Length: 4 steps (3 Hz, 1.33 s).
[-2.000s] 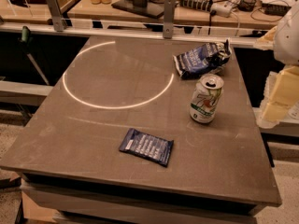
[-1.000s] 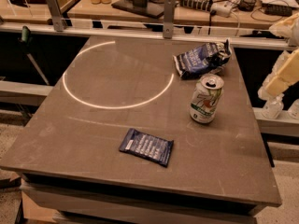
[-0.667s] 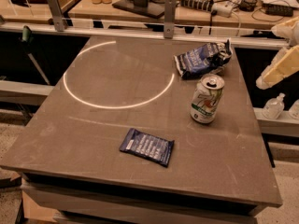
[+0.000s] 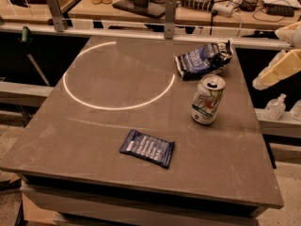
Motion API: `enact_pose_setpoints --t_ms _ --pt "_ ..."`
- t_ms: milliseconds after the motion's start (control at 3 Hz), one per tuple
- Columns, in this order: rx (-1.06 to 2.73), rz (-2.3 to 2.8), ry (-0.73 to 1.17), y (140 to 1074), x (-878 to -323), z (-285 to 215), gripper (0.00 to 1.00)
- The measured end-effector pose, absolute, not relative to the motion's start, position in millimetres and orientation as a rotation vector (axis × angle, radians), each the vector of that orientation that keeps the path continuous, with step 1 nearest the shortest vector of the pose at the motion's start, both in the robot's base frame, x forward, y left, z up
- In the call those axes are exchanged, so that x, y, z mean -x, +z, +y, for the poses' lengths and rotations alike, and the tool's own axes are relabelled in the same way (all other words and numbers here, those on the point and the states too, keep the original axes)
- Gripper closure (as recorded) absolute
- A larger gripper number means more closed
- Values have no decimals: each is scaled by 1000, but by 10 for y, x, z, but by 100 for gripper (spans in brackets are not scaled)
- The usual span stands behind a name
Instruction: Move blue chip bag near 7up can
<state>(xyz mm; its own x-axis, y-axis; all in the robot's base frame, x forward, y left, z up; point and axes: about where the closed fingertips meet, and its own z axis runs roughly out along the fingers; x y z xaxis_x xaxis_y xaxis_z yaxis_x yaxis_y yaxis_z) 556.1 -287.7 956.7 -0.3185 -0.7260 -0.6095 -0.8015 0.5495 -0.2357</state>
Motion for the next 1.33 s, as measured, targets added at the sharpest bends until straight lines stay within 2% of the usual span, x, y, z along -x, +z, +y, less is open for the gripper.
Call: enact_pose_setpoints --t_ms 333,667,1333 --pt "892 2123 189 9215 -5980 -3097 0" --pt "715 2067 228 9123 -6422 -3228 0" --pt "607 2017 414 9052 -7235 -2968 0"
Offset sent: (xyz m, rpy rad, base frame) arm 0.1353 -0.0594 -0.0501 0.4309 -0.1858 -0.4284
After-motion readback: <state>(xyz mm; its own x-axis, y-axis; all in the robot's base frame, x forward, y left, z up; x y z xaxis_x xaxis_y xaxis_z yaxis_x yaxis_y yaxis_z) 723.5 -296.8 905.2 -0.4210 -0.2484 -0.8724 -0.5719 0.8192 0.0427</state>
